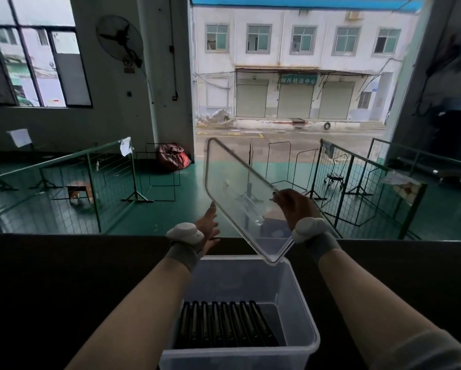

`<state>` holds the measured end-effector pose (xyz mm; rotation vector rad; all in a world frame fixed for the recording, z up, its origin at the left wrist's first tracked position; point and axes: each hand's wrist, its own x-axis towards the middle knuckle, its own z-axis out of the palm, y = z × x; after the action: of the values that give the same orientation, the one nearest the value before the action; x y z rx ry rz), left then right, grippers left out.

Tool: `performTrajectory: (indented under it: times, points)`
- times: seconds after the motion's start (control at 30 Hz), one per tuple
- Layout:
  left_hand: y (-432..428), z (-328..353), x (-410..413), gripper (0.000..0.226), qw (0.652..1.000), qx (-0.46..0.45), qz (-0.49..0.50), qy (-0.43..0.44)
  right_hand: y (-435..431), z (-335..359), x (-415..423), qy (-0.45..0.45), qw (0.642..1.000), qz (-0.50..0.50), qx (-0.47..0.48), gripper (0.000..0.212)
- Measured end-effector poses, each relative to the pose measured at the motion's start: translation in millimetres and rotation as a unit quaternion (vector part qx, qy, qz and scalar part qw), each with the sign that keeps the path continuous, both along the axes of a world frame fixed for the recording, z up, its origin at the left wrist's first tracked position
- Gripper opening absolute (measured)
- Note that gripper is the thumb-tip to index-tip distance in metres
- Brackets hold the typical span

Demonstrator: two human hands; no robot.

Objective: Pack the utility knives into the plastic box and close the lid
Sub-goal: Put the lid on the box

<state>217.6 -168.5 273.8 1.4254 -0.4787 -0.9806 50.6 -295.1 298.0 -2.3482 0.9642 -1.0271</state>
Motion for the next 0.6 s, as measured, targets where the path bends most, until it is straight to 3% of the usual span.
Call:
performTrajectory:
  times: [0.07, 0.23, 0.4, 0.5, 0.6]
  points:
    - [-0.4, -3.8, -5.2, 0.072, 0.999, -0.025, -0.009, 0.027, 4.5, -0.4, 2.0, 0.055, 0.997, 0.016, -0.05, 0.031]
    - [-0.4, -12.7, -15.1, 0.09, 0.98, -0.117, 0.027, 0.159, 20.7, -3.6, 4.9, 0.078, 0.983, 0.108, -0.129, 0.032]
    - [8.0, -14.4, -16.2, 0.091, 0.973, -0.109, 0.08, 0.188, 36.5, -20.4, 1.8, 0.118, 0.969, 0.18, -0.12, 0.036]
    - [1.3, -38.4, -20.8, 0.054, 0.971, -0.083, 0.116, 0.193, 37.8, -46.2, -7.4, 0.163, 0.967, 0.177, -0.082, 0.036]
    - [-1.4, -65.1, -28.6, 0.02, 0.951, -0.097, 0.181, 0.229, 36.7, -70.2, -18.5, 0.085, 0.986, 0.139, 0.02, 0.046]
